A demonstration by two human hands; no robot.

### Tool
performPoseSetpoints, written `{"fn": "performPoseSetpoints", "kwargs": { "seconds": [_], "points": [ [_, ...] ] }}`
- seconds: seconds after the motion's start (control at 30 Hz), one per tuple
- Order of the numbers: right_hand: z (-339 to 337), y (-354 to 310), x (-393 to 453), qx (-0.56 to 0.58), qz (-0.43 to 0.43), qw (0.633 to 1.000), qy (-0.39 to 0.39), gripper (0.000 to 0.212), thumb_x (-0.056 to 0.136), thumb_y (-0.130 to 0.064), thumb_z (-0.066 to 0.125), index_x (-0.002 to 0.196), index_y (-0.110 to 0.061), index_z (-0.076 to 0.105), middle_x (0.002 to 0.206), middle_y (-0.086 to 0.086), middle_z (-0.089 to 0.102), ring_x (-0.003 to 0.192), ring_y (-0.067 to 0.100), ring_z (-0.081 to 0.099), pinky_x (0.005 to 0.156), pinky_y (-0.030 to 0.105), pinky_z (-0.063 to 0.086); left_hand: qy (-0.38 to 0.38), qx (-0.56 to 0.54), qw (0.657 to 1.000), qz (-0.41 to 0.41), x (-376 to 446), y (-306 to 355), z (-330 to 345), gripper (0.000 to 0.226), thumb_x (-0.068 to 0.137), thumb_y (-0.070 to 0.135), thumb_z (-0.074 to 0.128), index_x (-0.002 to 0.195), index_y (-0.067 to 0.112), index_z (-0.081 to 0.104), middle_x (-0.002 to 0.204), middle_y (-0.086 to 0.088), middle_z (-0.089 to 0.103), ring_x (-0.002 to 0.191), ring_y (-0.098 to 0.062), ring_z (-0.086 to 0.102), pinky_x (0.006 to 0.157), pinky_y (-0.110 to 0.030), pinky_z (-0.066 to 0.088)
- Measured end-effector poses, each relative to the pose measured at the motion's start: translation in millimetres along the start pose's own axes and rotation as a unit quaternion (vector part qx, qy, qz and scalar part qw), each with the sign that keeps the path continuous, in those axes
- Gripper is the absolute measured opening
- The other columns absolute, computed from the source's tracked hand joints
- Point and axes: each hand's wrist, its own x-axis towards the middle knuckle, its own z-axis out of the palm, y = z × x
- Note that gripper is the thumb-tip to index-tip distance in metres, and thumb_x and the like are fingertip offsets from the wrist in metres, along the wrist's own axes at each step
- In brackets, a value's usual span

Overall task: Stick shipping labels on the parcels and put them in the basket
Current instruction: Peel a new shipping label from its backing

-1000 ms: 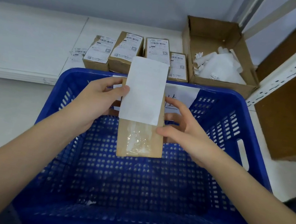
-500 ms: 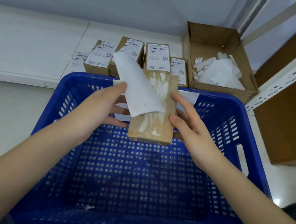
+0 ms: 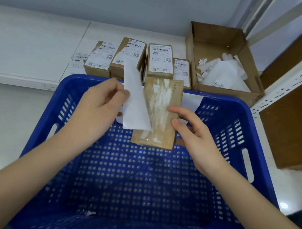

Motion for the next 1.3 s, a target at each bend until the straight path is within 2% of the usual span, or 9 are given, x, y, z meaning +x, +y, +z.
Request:
{"fn": "performPoseSetpoints", "kwargs": {
  "seconds": [0.07, 0.23, 0.33, 0.43, 0.53, 0.7, 0.8, 0.93, 1.3],
  "points": [
    [1, 3, 2, -0.035, 0.003, 0.999, 0.016, 0.030, 0.096, -0.014, 0.051, 0.093, -0.038, 0.069, 0.105, 0.008, 0.062, 0.098, 0.041, 0.057, 0.087, 0.052, 0.051, 0.038, 0.146, 0.981, 0.120, -4, -2, 0, 0.025, 0.088, 0.036, 0.048, 0.076, 0.015, 0.054, 0.072, 0.005, 0.059, 0.061, -0.013, 0.053, 0.058, -0.036, 0.046],
    [7, 8, 1, -0.086, 0.008, 0.995, 0.044, 0.025, 0.092, -0.012, 0.056, 0.085, -0.033, 0.069, 0.103, -0.003, 0.046, 0.075, -0.005, 0.051, 0.074, 0.011, 0.043, 0.107, 0.393, 0.857, 0.317, -9, 1, 4, 0.028, 0.089, 0.024, 0.049, 0.064, 0.013, 0.054, 0.063, 0.001, 0.051, 0.054, -0.015, 0.046, 0.039, -0.023, 0.024],
    [12, 13, 2, -0.091, 0.014, 0.994, 0.056, 0.015, 0.087, -0.022, 0.065, 0.081, -0.035, 0.071, 0.111, 0.000, 0.047, 0.090, 0.000, 0.050, 0.080, 0.006, 0.040, 0.121, 0.498, 0.772, 0.375, -11, 5, 11, 0.027, 0.084, 0.014, 0.050, 0.060, 0.014, 0.039, 0.057, -0.002, 0.039, 0.052, -0.017, 0.034, 0.050, -0.022, 0.009],
    [17, 10, 2, -0.064, 0.046, 0.995, 0.053, 0.005, 0.080, -0.040, 0.068, 0.076, -0.039, 0.071, 0.112, 0.001, 0.048, 0.099, 0.004, 0.050, 0.095, 0.023, 0.043, 0.087, 0.560, 0.732, 0.377, -15, 8, 22, 0.042, 0.064, 0.003, 0.066, 0.064, 0.017, 0.027, 0.057, -0.002, 0.029, 0.054, -0.018, 0.026, 0.051, -0.026, 0.013],
    [21, 4, -2, -0.060, 0.054, 0.996, 0.032, 0.016, 0.073, -0.055, 0.062, 0.076, -0.042, 0.071, 0.117, 0.004, 0.049, 0.106, 0.003, 0.048, 0.098, 0.019, 0.039, 0.063, 0.593, 0.718, 0.359, -23, 6, 33, 0.036, 0.060, 0.001, 0.071, 0.057, 0.017, 0.038, 0.052, -0.003, 0.039, 0.048, -0.020, 0.037, 0.052, -0.026, 0.015],
    [29, 5, -4, -0.026, 0.051, 0.998, 0.016, 0.027, 0.070, -0.055, 0.057, 0.077, -0.032, 0.071, 0.116, 0.013, 0.050, 0.101, -0.001, 0.048, 0.100, 0.024, 0.042, 0.101, 0.619, 0.689, 0.364, -43, -2, 59, 0.054, 0.088, -0.010, 0.017, 0.060, 0.011, 0.058, 0.052, -0.003, 0.044, 0.050, -0.020, 0.043, 0.055, -0.030, 0.019],
    [28, 9, -2, -0.005, 0.055, 0.998, 0.014, 0.021, 0.082, -0.041, 0.062, 0.083, -0.023, 0.074, 0.108, 0.012, 0.053, 0.108, 0.009, 0.049, 0.096, 0.016, 0.041, 0.094, 0.627, 0.687, 0.355, -51, -2, 72, 0.045, 0.083, -0.011, 0.027, 0.058, 0.012, 0.056, 0.052, -0.002, 0.042, 0.050, -0.018, 0.039, 0.056, -0.032, 0.022],
    [26, 13, 1, -0.004, 0.056, 0.998, 0.031, 0.012, 0.086, -0.020, 0.067, 0.095, -0.026, 0.073, 0.121, 0.017, 0.051, 0.114, 0.015, 0.052, 0.104, 0.031, 0.043, 0.079, 0.627, 0.694, 0.346, -56, -2, 74, 0.034, 0.077, -0.007, 0.037, 0.054, 0.015, 0.048, 0.052, -0.002, 0.039, 0.052, -0.017, 0.033, 0.058, -0.033, 0.015],
    [16, 6, 3, 0.039, 0.076, 0.996, 0.036, 0.012, 0.086, -0.019, 0.067, 0.091, -0.026, 0.075, 0.122, 0.009, 0.051, 0.111, 0.013, 0.057, 0.092, 0.028, 0.051, 0.130, 0.637, 0.700, 0.296, -63, 18, 62, 0.044, 0.092, -0.010, 0.026, 0.071, 0.012, 0.058, 0.061, -0.003, 0.035, 0.066, -0.022, 0.021, 0.060, -0.033, 0.018]
  ]
}}
